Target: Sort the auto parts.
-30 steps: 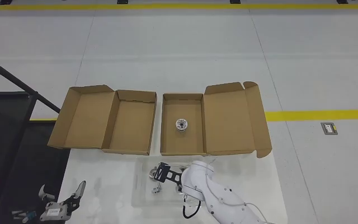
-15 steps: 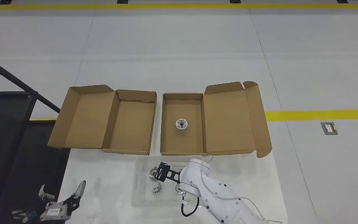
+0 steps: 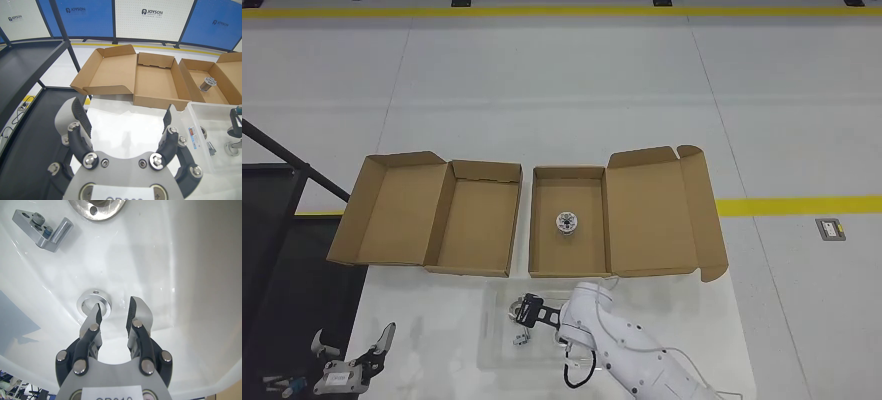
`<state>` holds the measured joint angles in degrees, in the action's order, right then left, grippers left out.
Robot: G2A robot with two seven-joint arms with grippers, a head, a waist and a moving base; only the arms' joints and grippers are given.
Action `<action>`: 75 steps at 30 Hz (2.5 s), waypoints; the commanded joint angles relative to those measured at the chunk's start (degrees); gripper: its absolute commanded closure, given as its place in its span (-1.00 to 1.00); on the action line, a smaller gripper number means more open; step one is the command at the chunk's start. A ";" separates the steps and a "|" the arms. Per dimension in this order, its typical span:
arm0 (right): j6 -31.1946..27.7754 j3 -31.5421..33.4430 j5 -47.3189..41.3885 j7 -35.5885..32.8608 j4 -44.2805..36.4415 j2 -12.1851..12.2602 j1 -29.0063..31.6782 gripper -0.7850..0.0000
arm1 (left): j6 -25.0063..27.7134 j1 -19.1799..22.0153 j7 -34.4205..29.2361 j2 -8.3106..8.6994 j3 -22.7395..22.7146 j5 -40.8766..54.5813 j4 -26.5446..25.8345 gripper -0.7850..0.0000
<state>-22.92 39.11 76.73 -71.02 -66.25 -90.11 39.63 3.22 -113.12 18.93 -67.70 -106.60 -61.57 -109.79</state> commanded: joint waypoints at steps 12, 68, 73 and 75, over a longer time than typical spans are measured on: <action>0.26 -0.81 -1.39 1.20 3.51 -1.19 -1.37 1.00 | 0.00 0.00 0.00 0.00 0.00 0.00 0.00 -1.00; 41.96 8.82 -12.05 16.79 25.03 -6.65 -17.21 1.00 | 0.00 0.00 0.00 0.00 0.00 0.00 0.00 -1.00; 42.57 7.62 -13.35 18.04 31.20 -8.42 -19.28 0.89 | 0.00 0.00 0.00 0.00 0.00 0.00 0.00 -1.00; 41.67 7.37 -14.04 18.92 32.97 -8.98 -19.74 0.45 | 0.00 0.00 0.00 0.00 0.00 0.00 0.00 -1.00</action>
<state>19.29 46.55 63.07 -52.55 -34.18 -98.85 20.10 3.22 -113.12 18.93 -67.70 -106.60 -61.57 -109.79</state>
